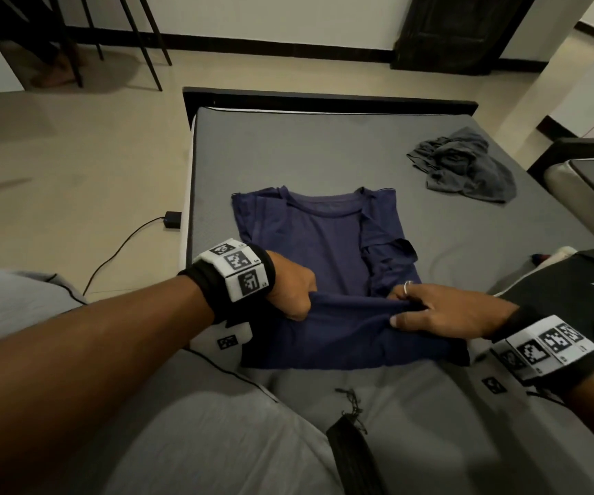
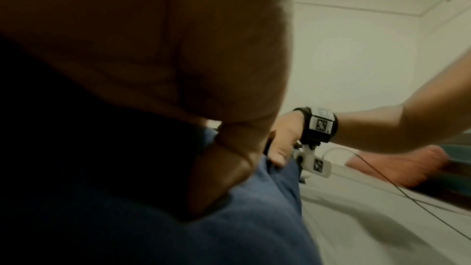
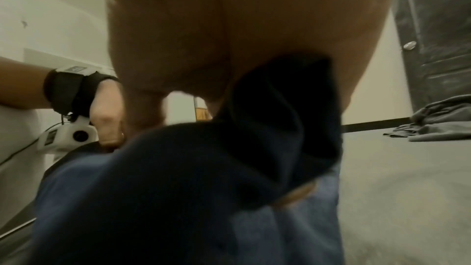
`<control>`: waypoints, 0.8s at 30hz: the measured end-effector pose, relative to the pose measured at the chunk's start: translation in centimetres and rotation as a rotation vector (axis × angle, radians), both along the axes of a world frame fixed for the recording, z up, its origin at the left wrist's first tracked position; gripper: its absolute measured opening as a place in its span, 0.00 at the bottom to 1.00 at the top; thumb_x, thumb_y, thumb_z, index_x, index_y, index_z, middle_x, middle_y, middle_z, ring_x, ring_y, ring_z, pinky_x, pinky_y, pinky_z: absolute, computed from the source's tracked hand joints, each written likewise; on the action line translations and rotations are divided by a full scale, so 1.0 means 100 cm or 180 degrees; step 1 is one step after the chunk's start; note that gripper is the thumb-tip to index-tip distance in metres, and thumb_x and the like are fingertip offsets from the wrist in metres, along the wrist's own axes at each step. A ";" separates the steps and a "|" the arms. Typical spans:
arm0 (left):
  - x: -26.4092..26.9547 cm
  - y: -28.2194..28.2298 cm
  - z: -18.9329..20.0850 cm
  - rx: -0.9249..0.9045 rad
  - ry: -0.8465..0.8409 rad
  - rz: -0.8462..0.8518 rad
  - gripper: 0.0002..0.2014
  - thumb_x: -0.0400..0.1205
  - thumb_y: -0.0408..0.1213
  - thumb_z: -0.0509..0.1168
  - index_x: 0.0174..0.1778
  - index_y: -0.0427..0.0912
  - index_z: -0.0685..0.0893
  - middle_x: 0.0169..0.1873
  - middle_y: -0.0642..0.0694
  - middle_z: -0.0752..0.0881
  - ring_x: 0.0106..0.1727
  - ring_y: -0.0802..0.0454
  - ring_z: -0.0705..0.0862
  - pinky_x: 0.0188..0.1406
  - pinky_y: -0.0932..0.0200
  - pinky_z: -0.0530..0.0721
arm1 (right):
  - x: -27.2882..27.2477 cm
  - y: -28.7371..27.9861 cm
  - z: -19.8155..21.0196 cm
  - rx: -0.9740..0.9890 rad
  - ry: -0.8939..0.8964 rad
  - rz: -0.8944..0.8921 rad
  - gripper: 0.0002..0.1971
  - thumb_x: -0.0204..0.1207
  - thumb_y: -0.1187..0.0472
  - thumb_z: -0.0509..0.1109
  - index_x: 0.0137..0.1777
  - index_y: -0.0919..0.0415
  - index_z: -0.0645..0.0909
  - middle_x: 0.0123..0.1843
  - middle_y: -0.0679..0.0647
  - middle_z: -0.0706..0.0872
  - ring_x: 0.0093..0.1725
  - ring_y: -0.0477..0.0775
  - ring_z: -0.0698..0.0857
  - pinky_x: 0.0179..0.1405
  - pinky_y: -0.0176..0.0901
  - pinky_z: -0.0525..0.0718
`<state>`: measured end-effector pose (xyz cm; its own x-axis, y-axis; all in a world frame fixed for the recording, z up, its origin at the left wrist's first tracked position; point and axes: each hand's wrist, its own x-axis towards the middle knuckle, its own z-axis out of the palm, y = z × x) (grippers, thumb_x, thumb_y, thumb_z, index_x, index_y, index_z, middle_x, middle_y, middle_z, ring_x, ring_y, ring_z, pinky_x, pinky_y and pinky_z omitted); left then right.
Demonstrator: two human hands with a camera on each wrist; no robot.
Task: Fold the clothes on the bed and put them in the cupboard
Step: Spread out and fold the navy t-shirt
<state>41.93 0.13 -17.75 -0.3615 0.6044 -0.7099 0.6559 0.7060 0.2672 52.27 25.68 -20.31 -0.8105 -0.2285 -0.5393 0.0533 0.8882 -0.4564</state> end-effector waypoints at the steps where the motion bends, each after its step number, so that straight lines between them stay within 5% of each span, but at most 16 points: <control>1: -0.007 -0.002 -0.001 0.0060 -0.0021 0.0081 0.13 0.78 0.34 0.65 0.56 0.37 0.87 0.47 0.43 0.88 0.41 0.48 0.83 0.41 0.59 0.83 | -0.003 0.006 0.001 -0.0004 0.0024 -0.0019 0.11 0.76 0.42 0.76 0.54 0.39 0.79 0.48 0.32 0.85 0.46 0.36 0.84 0.49 0.40 0.82; 3: -0.021 -0.007 -0.001 0.0167 -0.0111 0.0302 0.13 0.78 0.33 0.65 0.57 0.37 0.88 0.52 0.41 0.90 0.45 0.46 0.85 0.49 0.52 0.87 | -0.009 0.015 0.007 0.0080 0.0043 -0.0015 0.20 0.69 0.42 0.82 0.56 0.39 0.80 0.51 0.34 0.86 0.48 0.37 0.86 0.49 0.38 0.84; 6: -0.040 -0.014 0.001 0.0280 0.0115 0.0465 0.14 0.78 0.35 0.66 0.56 0.35 0.88 0.54 0.39 0.90 0.47 0.45 0.86 0.55 0.49 0.87 | -0.024 0.027 0.017 0.0143 0.0253 0.0157 0.11 0.76 0.54 0.79 0.48 0.37 0.81 0.46 0.28 0.86 0.45 0.34 0.86 0.42 0.27 0.79; 11: -0.078 -0.017 0.005 0.0527 0.0533 0.0698 0.13 0.80 0.37 0.65 0.55 0.35 0.87 0.52 0.40 0.89 0.53 0.41 0.87 0.46 0.53 0.85 | -0.068 0.043 0.033 0.0119 0.0845 -0.0029 0.12 0.85 0.58 0.69 0.50 0.35 0.82 0.46 0.33 0.86 0.46 0.28 0.84 0.42 0.20 0.77; 13: -0.099 -0.017 0.006 0.0669 0.0754 0.0808 0.10 0.81 0.34 0.63 0.55 0.37 0.86 0.51 0.41 0.88 0.51 0.42 0.85 0.38 0.57 0.81 | -0.093 0.050 0.032 0.0226 0.0997 -0.0018 0.10 0.85 0.57 0.68 0.50 0.36 0.81 0.46 0.35 0.85 0.45 0.29 0.83 0.39 0.22 0.76; 16: -0.134 -0.017 -0.002 0.0845 0.1100 0.0960 0.06 0.82 0.31 0.63 0.50 0.42 0.85 0.50 0.40 0.87 0.50 0.41 0.84 0.45 0.58 0.76 | -0.138 0.065 0.024 0.0430 0.1173 -0.0034 0.05 0.85 0.55 0.69 0.57 0.47 0.85 0.52 0.43 0.86 0.49 0.38 0.85 0.48 0.32 0.80; 18: -0.155 -0.016 -0.012 0.0841 0.1320 0.1055 0.09 0.83 0.34 0.64 0.57 0.39 0.86 0.55 0.37 0.87 0.57 0.38 0.85 0.50 0.56 0.78 | -0.166 0.073 0.017 0.0635 0.1259 -0.0051 0.08 0.85 0.55 0.69 0.58 0.55 0.85 0.53 0.48 0.86 0.51 0.51 0.85 0.51 0.45 0.82; 21: -0.181 -0.011 -0.028 0.0789 0.1486 0.1223 0.14 0.85 0.34 0.63 0.65 0.37 0.85 0.61 0.36 0.86 0.62 0.35 0.84 0.60 0.51 0.80 | -0.199 0.077 0.010 0.0787 0.1271 -0.0104 0.05 0.85 0.57 0.68 0.56 0.54 0.84 0.50 0.49 0.85 0.50 0.55 0.85 0.42 0.38 0.77; 24: -0.198 -0.005 -0.040 0.0794 0.1609 0.1332 0.13 0.85 0.33 0.62 0.63 0.38 0.85 0.60 0.34 0.86 0.60 0.34 0.85 0.61 0.46 0.84 | -0.224 0.082 0.004 0.0902 0.1296 -0.0142 0.06 0.85 0.57 0.69 0.57 0.55 0.86 0.52 0.49 0.85 0.53 0.55 0.85 0.47 0.40 0.76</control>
<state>22.17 -0.40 -21.70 -0.8485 0.4655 -0.2517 0.4289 0.8836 0.1881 29.92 33.89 -19.86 -0.9739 -0.0791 -0.2130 -0.0383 0.9812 -0.1891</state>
